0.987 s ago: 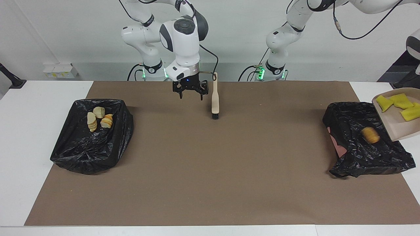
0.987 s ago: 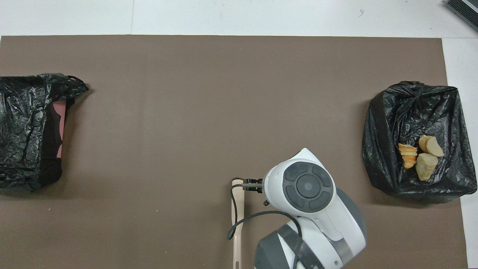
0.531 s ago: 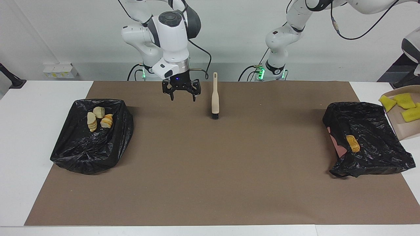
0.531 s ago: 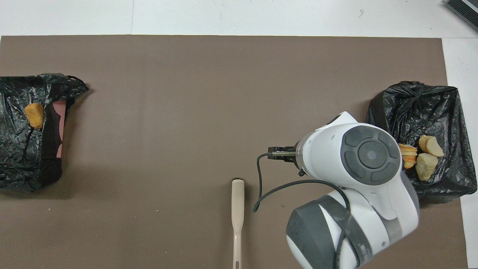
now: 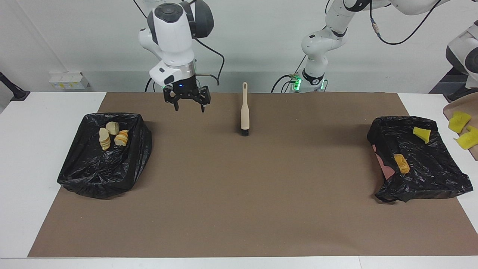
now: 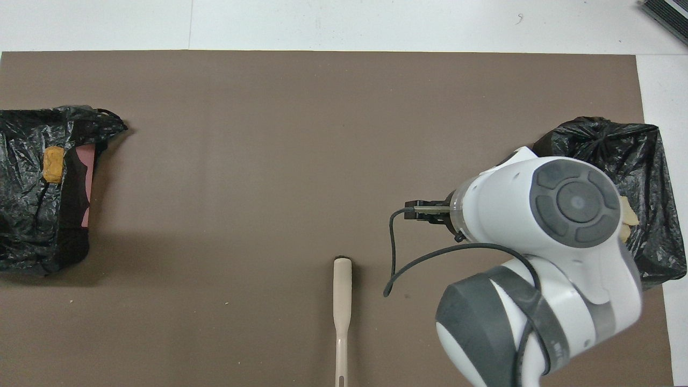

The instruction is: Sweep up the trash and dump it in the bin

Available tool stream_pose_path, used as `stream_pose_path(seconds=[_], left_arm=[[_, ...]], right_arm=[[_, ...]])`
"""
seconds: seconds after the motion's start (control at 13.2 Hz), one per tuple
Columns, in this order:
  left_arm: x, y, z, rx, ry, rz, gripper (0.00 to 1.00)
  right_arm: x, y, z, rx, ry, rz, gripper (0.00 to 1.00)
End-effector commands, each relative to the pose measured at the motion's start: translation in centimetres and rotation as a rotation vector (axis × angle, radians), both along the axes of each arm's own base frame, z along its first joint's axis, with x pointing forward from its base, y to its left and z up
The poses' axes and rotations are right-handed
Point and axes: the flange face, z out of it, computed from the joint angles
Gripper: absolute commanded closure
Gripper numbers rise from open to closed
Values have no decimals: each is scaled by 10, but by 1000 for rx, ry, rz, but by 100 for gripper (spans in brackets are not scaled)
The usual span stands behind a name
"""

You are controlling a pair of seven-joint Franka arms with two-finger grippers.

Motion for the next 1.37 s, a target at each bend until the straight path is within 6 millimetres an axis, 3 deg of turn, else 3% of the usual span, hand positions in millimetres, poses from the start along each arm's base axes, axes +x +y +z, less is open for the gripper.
stream_pose_path(seconds=[0.0, 0.23, 0.68, 0.84, 0.99, 1.14, 1.29], left_arm=[[-1, -13, 9, 61, -18, 12, 100], [-2, -11, 9, 48, -24, 18, 100], [3, -29, 9, 43, -29, 4, 100], [8, -48, 8, 4, -45, -14, 100], [7, -63, 2, -113, -81, 22, 100], [8, -101, -4, -238, -173, 97, 100], [1, -120, -11, -371, -259, 211, 100]], right_arm=[[0, -11, 13, -9, 15, 37, 0], [2, -17, 13, -13, 17, 30, 0], [14, -83, 20, -18, 22, 76, 0], [11, -88, 28, -19, 42, 96, 0], [14, -105, 44, -38, 29, 82, 0], [18, -121, 52, -59, 13, 108, 0], [22, -143, 58, -38, 3, 69, 0]])
